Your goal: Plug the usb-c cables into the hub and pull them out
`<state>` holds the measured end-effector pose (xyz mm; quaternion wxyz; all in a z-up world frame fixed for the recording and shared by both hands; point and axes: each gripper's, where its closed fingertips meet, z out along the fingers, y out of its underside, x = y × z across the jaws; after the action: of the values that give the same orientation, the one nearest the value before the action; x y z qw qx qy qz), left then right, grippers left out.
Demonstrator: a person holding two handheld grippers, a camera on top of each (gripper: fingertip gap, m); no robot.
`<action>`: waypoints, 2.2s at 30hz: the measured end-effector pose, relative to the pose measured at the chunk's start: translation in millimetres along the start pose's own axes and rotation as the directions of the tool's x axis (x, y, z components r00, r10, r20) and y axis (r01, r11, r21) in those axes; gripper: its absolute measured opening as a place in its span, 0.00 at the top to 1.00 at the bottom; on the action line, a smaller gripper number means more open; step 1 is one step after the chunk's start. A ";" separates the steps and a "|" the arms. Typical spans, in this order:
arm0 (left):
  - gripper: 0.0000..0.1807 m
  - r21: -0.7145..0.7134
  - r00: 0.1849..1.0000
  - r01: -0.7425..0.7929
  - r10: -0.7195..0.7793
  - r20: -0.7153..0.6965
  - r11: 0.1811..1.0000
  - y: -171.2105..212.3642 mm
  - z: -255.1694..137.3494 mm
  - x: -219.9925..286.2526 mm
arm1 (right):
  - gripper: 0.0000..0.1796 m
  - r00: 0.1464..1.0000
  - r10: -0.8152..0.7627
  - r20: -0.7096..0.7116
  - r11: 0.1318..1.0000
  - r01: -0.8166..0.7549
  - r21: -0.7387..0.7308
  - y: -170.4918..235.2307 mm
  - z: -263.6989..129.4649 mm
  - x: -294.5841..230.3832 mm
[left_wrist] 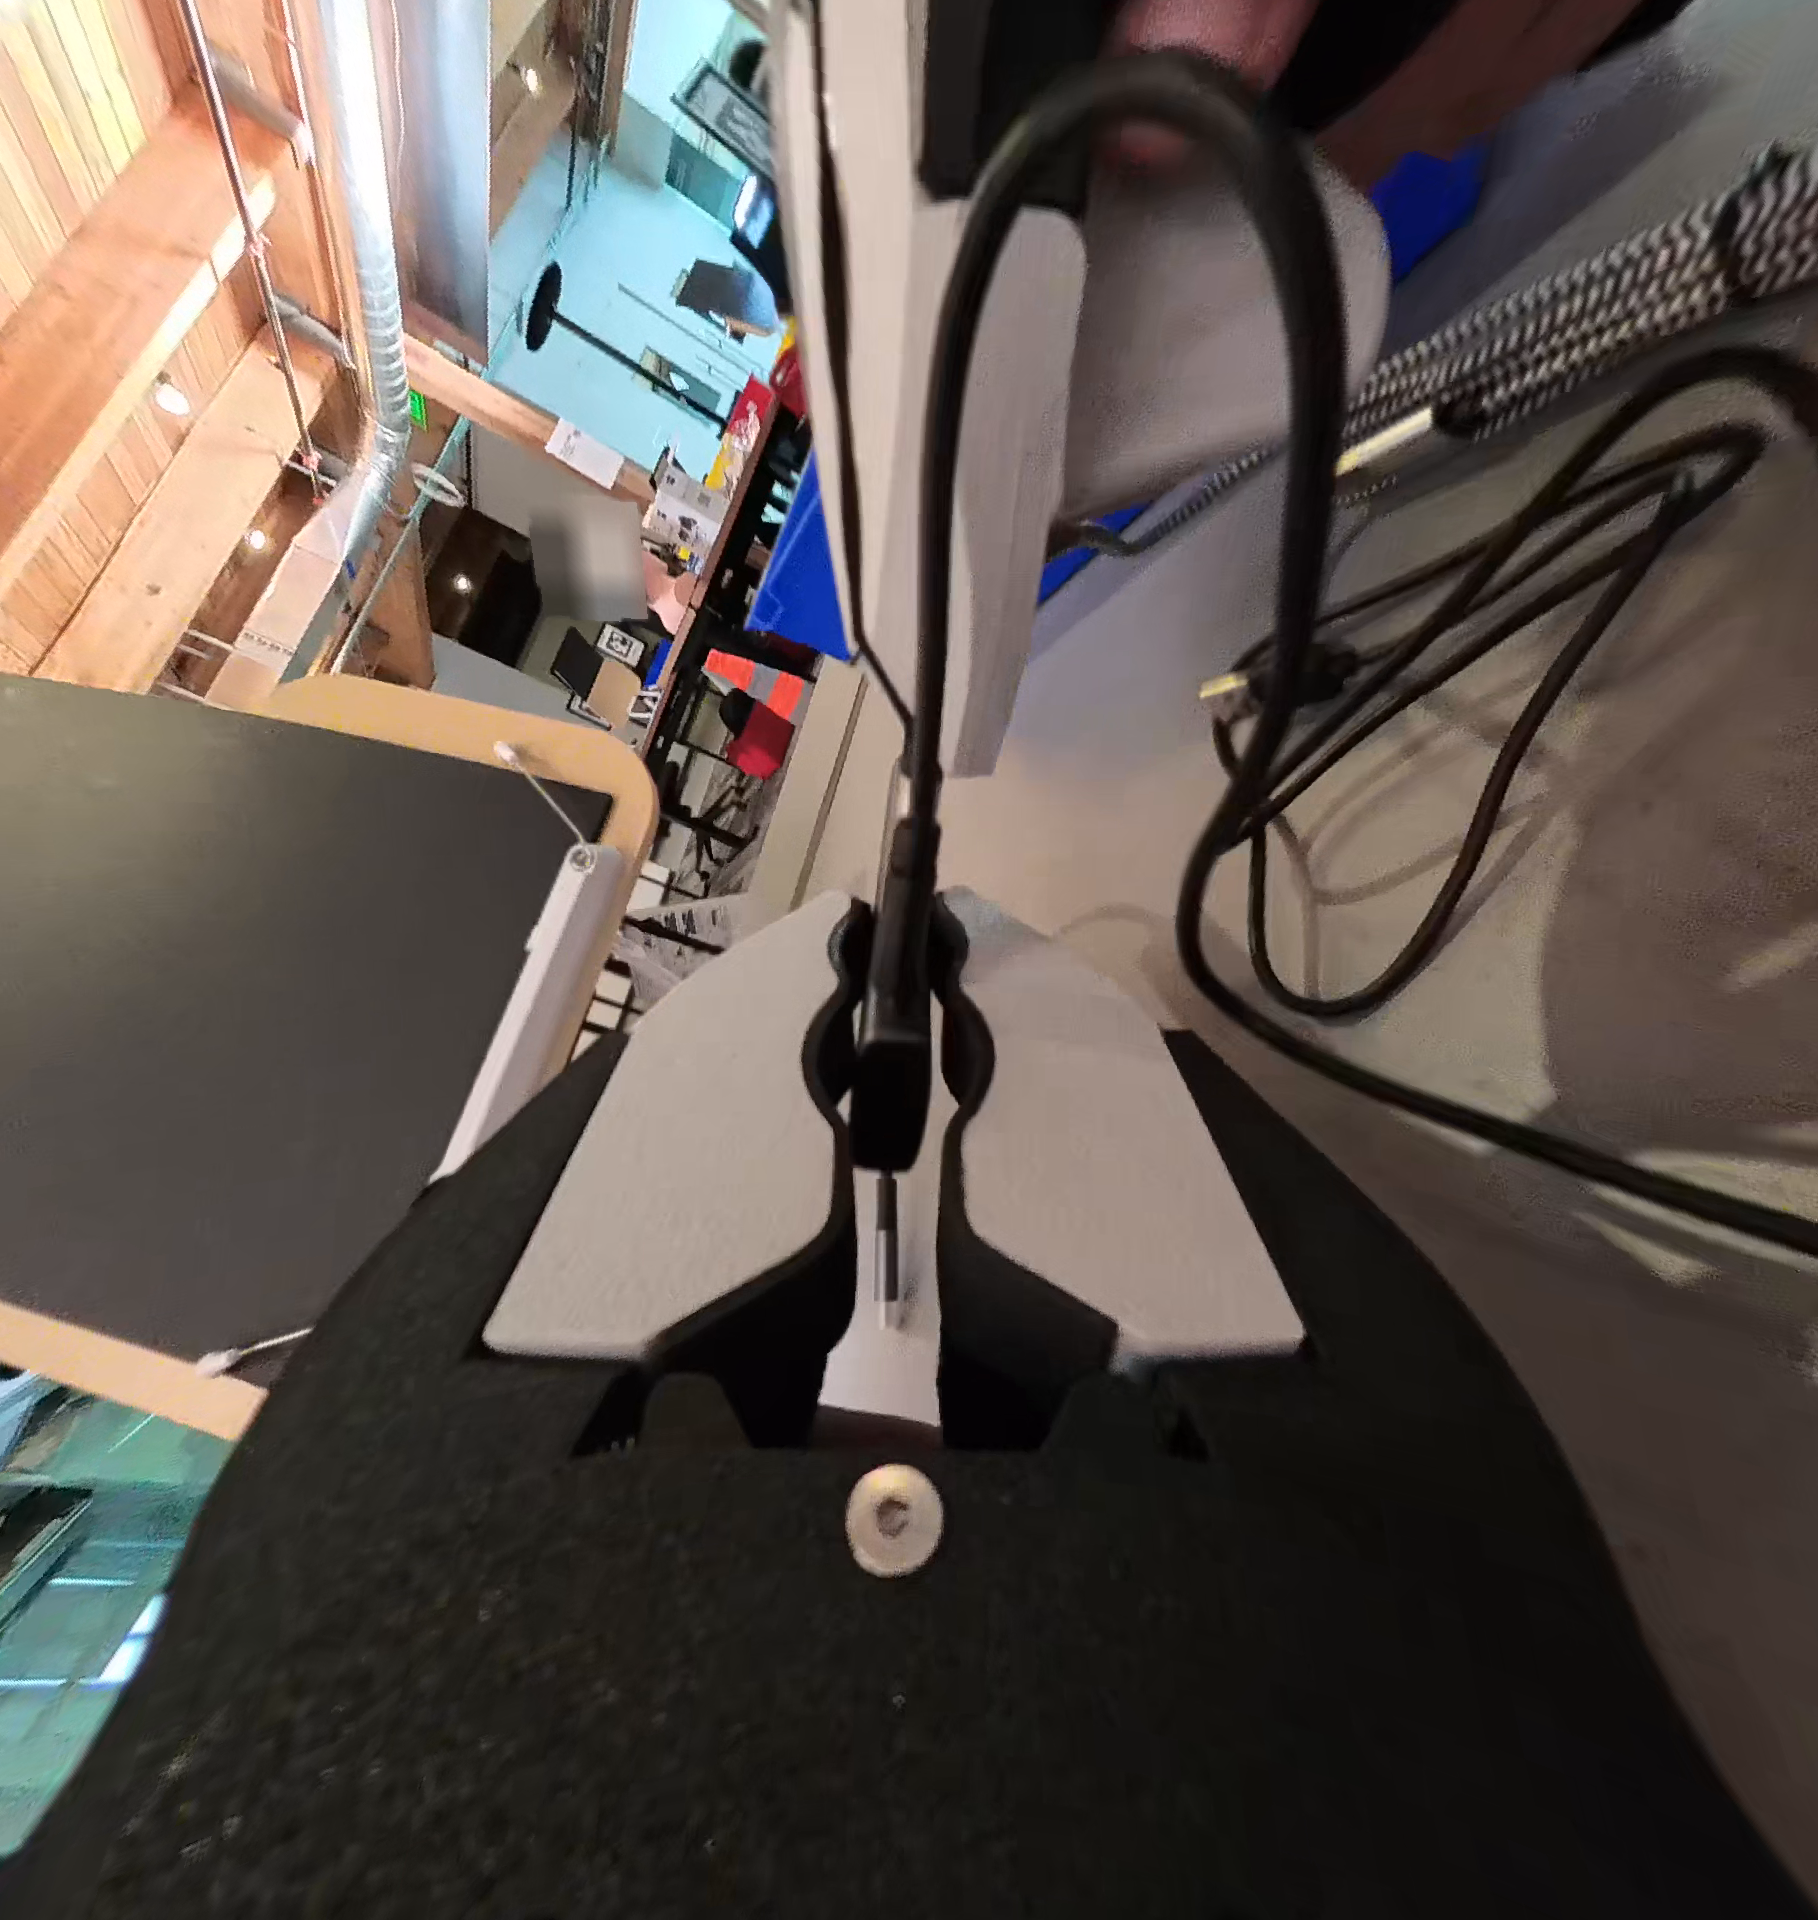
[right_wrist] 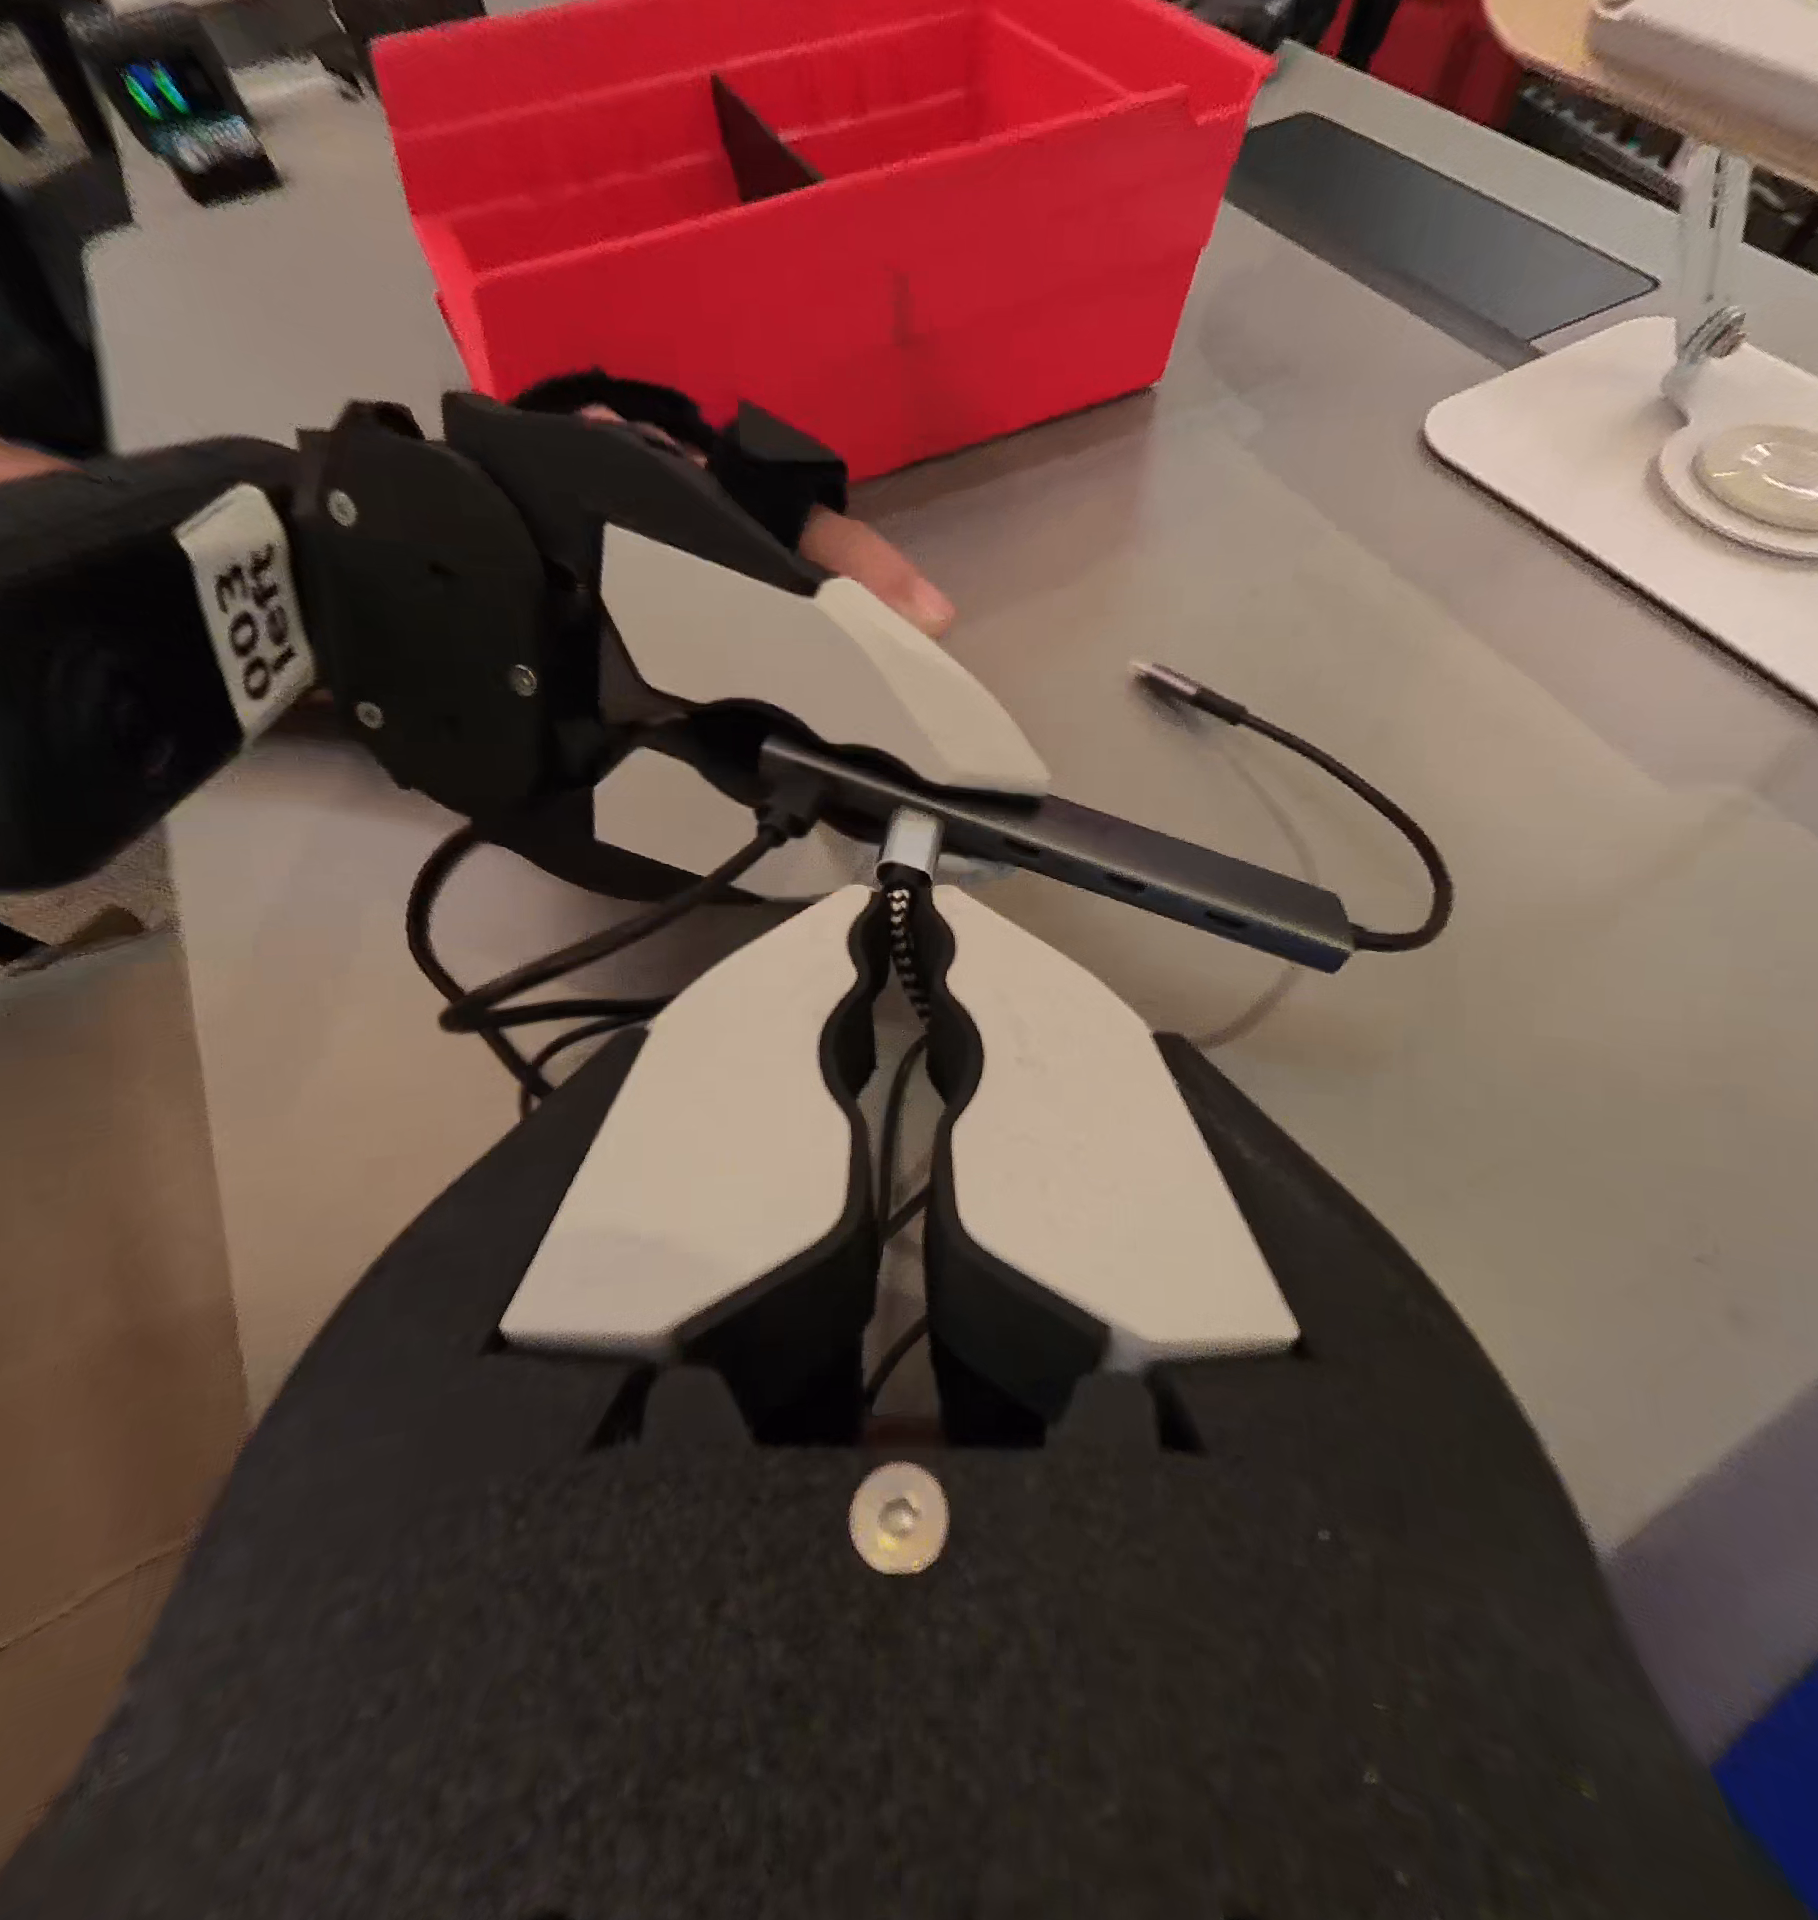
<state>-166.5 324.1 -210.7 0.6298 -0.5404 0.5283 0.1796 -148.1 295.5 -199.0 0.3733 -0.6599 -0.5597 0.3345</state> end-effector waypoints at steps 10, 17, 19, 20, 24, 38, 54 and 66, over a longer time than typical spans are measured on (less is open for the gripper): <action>0.95 -0.075 1.000 -0.017 0.015 -0.024 0.997 13.7 0.2 6.8 | 0.98 0.988 -0.018 -0.153 0.998 0.008 -0.070 -1.4 14.9 -1.3; 0.95 -0.098 1.000 0.003 -0.004 -0.010 0.995 18.4 2.0 2.7 | 0.98 0.958 -0.014 -0.287 0.998 -0.005 -0.064 -2.0 19.7 0.3; 0.95 -0.044 0.999 0.034 -0.035 -0.007 0.998 14.0 0.0 -3.6 | 0.98 0.962 -0.005 -0.273 0.999 -0.004 -0.033 -6.8 16.4 -0.7; 0.95 -0.016 0.999 0.048 -0.048 -0.008 0.999 11.5 -1.1 -5.5 | 0.98 0.968 0.001 -0.251 1.000 -0.007 -0.024 -9.0 14.4 -1.3; 0.95 -0.003 0.999 0.045 -0.045 0.004 0.999 11.0 -0.8 -5.2 | 0.98 0.979 0.045 -0.198 0.999 -0.045 0.003 -10.0 13.4 0.2; 0.95 -0.109 1.000 0.004 -0.007 -0.028 0.994 18.1 -1.8 0.4 | 0.96 0.953 0.142 -0.269 0.990 -0.131 0.059 -4.0 22.4 3.1; 0.94 0.010 0.999 -0.043 0.043 0.018 0.999 2.0 -9.1 -4.8 | 0.97 0.982 0.184 -0.034 0.974 -0.177 0.144 -4.8 8.8 -4.8; 0.95 0.021 0.990 0.005 -0.002 -0.138 1.000 -4.5 -11.2 13.8 | 0.95 0.789 -0.587 -0.183 0.809 0.577 -0.108 -0.7 6.9 -4.5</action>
<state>-163.0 308.1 -218.7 0.5978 -0.5457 0.5714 0.1352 -155.0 292.0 -201.7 0.4989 -0.4950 -0.7012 0.1198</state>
